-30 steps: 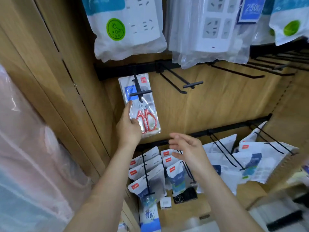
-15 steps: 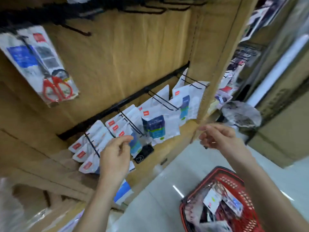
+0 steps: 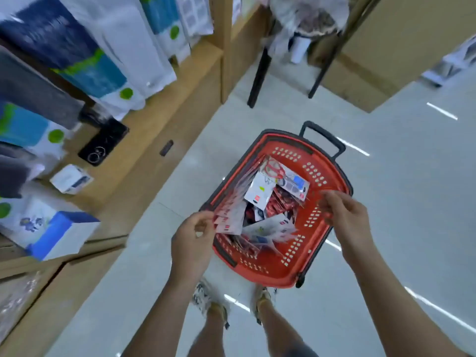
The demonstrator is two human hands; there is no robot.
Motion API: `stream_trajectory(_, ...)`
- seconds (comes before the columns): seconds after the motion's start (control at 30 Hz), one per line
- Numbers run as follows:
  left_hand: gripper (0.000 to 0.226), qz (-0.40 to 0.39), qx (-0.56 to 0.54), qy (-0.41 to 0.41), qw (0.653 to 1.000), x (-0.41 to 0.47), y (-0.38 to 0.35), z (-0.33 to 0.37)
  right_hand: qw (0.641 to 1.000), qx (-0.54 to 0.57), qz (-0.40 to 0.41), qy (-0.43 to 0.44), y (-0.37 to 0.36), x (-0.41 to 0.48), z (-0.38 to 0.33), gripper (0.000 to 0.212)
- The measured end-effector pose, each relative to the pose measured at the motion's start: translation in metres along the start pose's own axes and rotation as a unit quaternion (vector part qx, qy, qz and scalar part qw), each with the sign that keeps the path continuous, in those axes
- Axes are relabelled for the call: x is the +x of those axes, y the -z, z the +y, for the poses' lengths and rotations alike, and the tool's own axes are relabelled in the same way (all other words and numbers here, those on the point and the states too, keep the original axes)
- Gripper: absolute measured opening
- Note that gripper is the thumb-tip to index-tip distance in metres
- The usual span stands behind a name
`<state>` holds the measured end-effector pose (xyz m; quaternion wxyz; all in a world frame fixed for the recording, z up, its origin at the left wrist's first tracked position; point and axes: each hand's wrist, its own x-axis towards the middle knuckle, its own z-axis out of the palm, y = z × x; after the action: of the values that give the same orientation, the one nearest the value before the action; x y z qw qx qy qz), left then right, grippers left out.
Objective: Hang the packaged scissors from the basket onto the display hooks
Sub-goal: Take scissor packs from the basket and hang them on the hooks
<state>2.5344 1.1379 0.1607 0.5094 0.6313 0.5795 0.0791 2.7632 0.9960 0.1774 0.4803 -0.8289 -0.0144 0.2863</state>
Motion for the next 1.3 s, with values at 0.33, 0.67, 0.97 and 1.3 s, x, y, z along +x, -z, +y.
stream_trajectory(0.33, 0.060, 0.025, 0.086, 0.080, 0.993, 0.128, -0.116, -0.153, 0.979, -0.014, 0.132, -0.152, -0.031, 0.053, 0.282, 0.040)
stream_trajectory(0.67, 0.037, 0.048, 0.026, 0.081, 0.995, 0.194, -0.075, -0.197, 0.982, -0.003, 0.148, -0.120, -0.102, 0.032, 0.290, 0.046)
stream_trajectory(0.97, 0.046, 0.087, 0.082, 0.099, 0.988, 0.208, 0.003, -0.235, 0.996, -0.010, 0.072, -0.059, -0.177, 0.017, 0.271, 0.055)
stream_trajectory(1.3, 0.027, -0.005, 0.273, -0.116, 0.955, 0.171, -0.009, -0.198, 0.978, -0.176, 0.054, 0.101, -0.187, 0.025, 0.224, 0.053)
